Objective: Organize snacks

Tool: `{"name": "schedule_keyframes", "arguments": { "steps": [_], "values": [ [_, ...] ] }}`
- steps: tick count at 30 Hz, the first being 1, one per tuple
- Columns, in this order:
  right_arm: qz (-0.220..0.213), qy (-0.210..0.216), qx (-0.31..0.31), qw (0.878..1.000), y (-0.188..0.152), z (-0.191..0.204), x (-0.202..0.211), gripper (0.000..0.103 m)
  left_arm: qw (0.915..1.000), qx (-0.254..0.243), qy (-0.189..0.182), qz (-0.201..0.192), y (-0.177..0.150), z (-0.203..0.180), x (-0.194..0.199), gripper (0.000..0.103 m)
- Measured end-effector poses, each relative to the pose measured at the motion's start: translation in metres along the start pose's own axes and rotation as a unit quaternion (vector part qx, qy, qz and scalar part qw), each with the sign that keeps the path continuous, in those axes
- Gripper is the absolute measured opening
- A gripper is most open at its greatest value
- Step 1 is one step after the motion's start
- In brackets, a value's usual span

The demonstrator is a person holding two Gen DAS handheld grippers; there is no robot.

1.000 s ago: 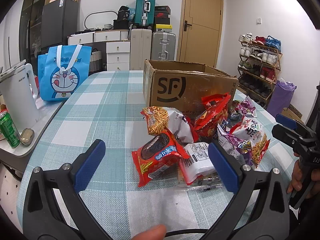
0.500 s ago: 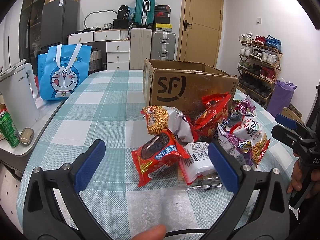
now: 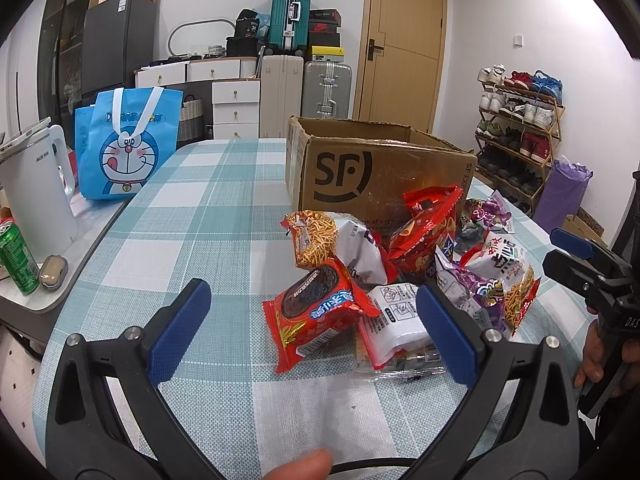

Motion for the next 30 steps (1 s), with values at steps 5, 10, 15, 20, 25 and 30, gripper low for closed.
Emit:
{"name": "schedule_keyframes", "arguments": {
  "steps": [5,10,15,20,25,30],
  "values": [
    [0.0,0.0,0.0,1.0,0.0,0.0,0.0,0.103,1.0,0.0,0.0,0.0,0.0,0.0,0.0,0.102],
    [0.006,-0.002,-0.001,1.0,-0.01,0.002,-0.006,0.103,1.0,0.001,0.0,0.001,0.0,0.0,0.0,0.102],
    [0.018,-0.008,-0.005,1.0,-0.013,0.0,-0.009,0.103,1.0,0.0,0.002,0.003,-0.001,-0.001,-0.002,0.102],
    [0.034,-0.012,-0.009,0.999,-0.008,-0.005,-0.014,0.103,0.9999,0.001,0.009,0.011,-0.007,-0.002,-0.006,0.102],
    [0.053,-0.016,-0.014,0.998,-0.008,-0.011,-0.019,0.103,0.9996,0.006,0.014,0.024,-0.007,0.0,-0.01,0.102],
    [0.073,-0.016,-0.017,0.997,-0.01,-0.012,-0.026,0.103,0.9992,0.01,0.02,0.033,-0.004,0.004,-0.014,0.102]
  ]
}}
Point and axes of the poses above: each gripper's, at about its wrist camera, not at the fingertips, and x roughly against the way its jaws point, z to its left, y to its top, the point moved 6 cm from there along -x, roughly the way its jaws point, and after that the axes turned 4 degrees about -z, right-handed, at the moved point
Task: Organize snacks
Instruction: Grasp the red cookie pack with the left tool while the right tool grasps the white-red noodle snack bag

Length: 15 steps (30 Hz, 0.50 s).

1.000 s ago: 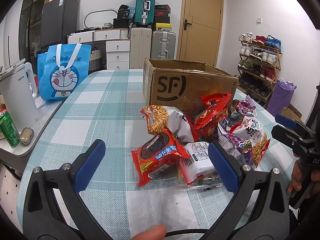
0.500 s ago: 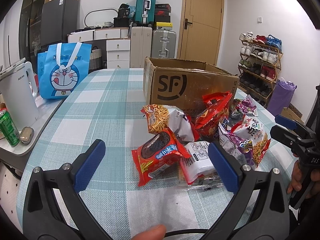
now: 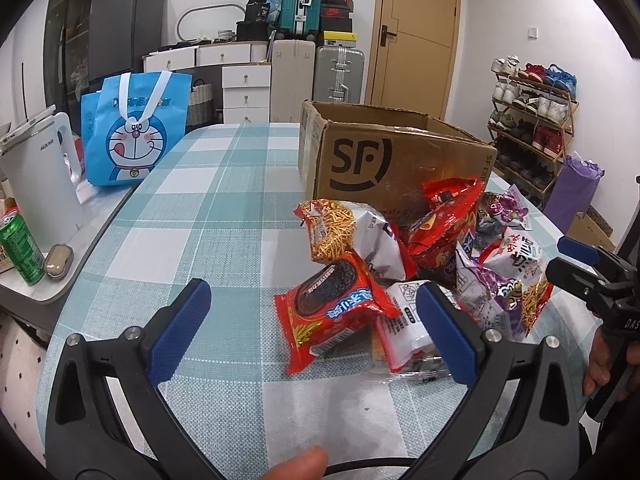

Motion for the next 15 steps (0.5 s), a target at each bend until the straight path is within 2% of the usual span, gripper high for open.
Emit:
{"name": "schedule_keyframes", "arguments": {
  "steps": [6,15],
  "values": [
    [0.027,-0.002,-0.003,1.0,-0.003,-0.003,-0.007,0.102,0.9999,-0.013,0.0,-0.003,0.001,-0.004,0.001,0.102],
    [0.08,0.004,0.0,0.997,-0.008,-0.001,-0.029,0.085,0.9995,-0.003,-0.008,0.029,0.001,0.0,-0.009,0.102]
  ]
}}
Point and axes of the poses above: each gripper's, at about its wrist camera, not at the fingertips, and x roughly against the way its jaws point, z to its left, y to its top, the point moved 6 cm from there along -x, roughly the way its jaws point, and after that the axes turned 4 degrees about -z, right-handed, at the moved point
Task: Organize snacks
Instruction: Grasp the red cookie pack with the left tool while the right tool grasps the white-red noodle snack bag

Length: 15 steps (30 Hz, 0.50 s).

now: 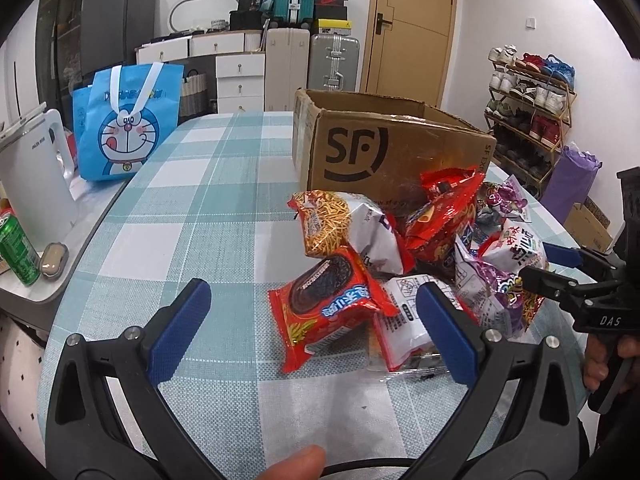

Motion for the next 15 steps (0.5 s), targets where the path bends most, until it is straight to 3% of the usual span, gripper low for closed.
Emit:
{"name": "schedule_keyframes", "arguments": {
  "steps": [4,15],
  "values": [
    [0.01,0.008,0.0,1.0,0.001,0.003,-0.007,0.076,0.9998,0.006,0.004,0.017,-0.001,0.006,-0.008,0.102],
    [0.014,0.014,0.004,1.0,0.0,0.005,-0.009,0.068,0.9957,0.051,-0.039,0.067,-0.001,0.012,-0.033,0.099]
  ]
}}
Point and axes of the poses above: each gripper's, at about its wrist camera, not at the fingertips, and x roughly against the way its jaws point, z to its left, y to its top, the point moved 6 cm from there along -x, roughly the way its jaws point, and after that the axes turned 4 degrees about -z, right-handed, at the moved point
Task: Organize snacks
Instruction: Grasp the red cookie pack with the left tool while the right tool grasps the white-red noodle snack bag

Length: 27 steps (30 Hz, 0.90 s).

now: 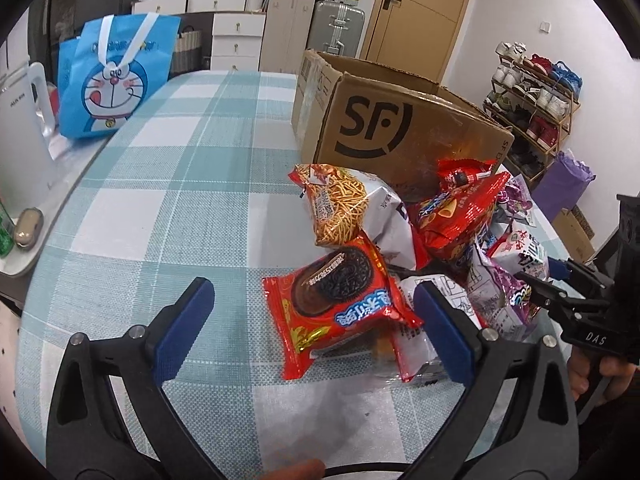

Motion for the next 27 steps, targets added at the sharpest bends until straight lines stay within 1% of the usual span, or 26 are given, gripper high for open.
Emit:
{"name": "schedule_keyframes", "arguments": {
  "steps": [2,6,8,9,14,17,25,27],
  "values": [
    [0.0,0.0,0.002,1.0,-0.001,0.0,0.0,0.068,0.9998,0.012,-0.011,0.009,0.001,0.001,-0.004,0.097],
    [-0.001,0.002,0.003,1.0,-0.001,0.0,0.0,0.067,0.998,0.038,-0.043,0.027,0.002,0.003,-0.013,0.088],
    [0.001,0.004,0.002,1.0,-0.002,0.0,0.0,0.065,0.9967,0.046,-0.057,0.034,0.002,0.003,-0.017,0.083],
    [0.003,0.005,0.003,1.0,-0.003,0.001,0.0,0.062,0.9961,0.05,-0.064,0.037,0.002,0.003,-0.019,0.081],
    [0.003,0.006,0.007,1.0,-0.004,0.003,0.0,0.061,0.9924,0.072,-0.087,0.048,0.004,0.005,-0.028,0.076],
    [0.003,0.007,0.005,1.0,-0.005,0.002,0.0,0.061,0.9914,0.076,-0.093,0.051,0.004,0.003,-0.028,0.071],
    [0.003,0.009,0.006,1.0,-0.006,0.003,0.001,0.061,0.9905,0.09,-0.089,0.055,0.005,0.005,-0.024,0.071],
    [0.003,0.009,0.006,1.0,-0.006,0.003,0.0,0.061,0.9892,0.099,-0.092,0.058,0.004,0.009,-0.024,0.073]
  ]
}}
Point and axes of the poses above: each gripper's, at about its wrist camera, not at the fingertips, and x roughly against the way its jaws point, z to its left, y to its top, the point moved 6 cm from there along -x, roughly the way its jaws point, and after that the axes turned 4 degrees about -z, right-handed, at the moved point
